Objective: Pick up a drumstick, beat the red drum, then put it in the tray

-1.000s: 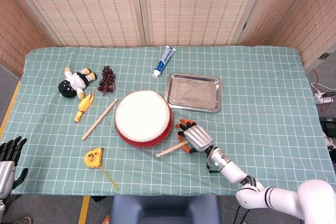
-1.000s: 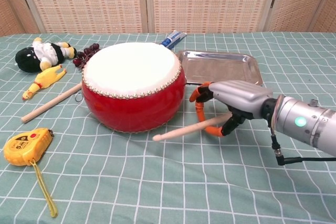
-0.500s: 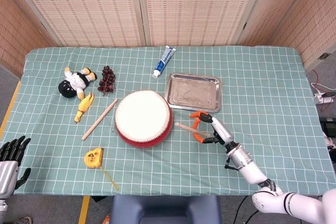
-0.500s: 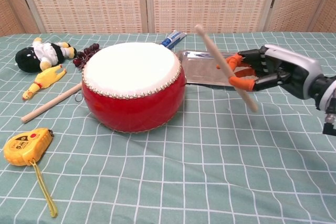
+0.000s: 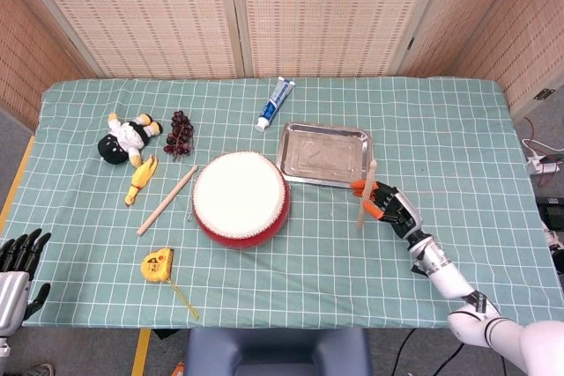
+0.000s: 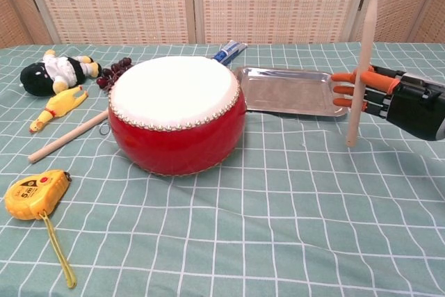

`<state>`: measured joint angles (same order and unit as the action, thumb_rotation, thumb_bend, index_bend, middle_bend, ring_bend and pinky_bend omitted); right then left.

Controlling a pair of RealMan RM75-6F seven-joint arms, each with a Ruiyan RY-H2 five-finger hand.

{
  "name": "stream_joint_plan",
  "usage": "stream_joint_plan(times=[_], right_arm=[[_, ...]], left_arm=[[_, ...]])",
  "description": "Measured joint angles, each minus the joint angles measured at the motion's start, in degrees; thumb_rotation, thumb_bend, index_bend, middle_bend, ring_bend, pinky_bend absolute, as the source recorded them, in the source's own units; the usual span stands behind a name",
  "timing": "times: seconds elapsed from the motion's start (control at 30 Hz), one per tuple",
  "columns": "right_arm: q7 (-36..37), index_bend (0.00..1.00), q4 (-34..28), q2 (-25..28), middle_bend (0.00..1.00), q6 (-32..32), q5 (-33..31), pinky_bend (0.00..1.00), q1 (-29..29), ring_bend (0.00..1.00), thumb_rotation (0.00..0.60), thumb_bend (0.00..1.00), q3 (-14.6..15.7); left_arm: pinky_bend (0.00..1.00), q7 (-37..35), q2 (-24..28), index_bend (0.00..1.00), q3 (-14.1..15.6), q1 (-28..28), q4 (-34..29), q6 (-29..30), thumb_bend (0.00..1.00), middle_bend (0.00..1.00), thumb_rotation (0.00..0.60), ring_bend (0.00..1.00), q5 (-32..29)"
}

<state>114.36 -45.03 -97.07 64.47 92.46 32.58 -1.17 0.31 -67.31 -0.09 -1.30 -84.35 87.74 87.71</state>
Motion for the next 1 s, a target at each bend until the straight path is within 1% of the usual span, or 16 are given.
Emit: stream_joint_plan(times=[0.07,0.17,0.37,0.57,0.8,1.0], right_arm=[[4.30,0.57,4.18,-1.77,0.31,0.49,0.86,0.23,0.29,0.24,0.600,0.45,0.91],[9.32,0.54,8.60,-3.94,0.31,1.36,1.83,0.25,0.67,0.25,0.600,0.45,2.06],[13.78,0.49,14.74,-7.19,0.32,2.78,3.01,0.26,0.99,0.27,0.600,0.45,3.97],[16.14,0.44,18.73,-9.38,0.33,3.82,3.54,0.27,1.10,0.27,0.600,0.43,5.18],[17.97,0.44,20.99,-10.63,0.34,3.98,3.34,0.29,1.21,0.28,0.600,0.41,5.71],[18.49,0.44,22.34,-11.14,0.34,3.89,3.11,0.30,1.41,0.29,0.600,0.36,5.97]], left_arm=[[0.02,0.08,0.02,0.03,0.00,-0.02,-0.07,-0.07,0.32,0.01,0.600,0.00,-0.03],[0.02,0.18,0.04,0.03,-0.02,-0.07,-0.09,-0.23,0.32,0.01,0.600,0.00,-0.09],[0.02,0.25,0.08,0.03,-0.08,-0.27,-0.11,-0.61,0.32,0.01,0.600,0.00,-0.21],[0.02,0.28,0.19,0.03,-0.10,-0.43,-0.08,-0.85,0.32,0.01,0.600,0.00,-0.19],[0.02,0.14,0.32,0.03,-0.15,-0.71,-0.02,-1.24,0.32,0.01,0.600,0.00,-0.18],[0.02,0.26,0.28,0.03,-0.10,-0.95,-0.15,-1.67,0.32,0.01,0.600,0.00,-0.17]])
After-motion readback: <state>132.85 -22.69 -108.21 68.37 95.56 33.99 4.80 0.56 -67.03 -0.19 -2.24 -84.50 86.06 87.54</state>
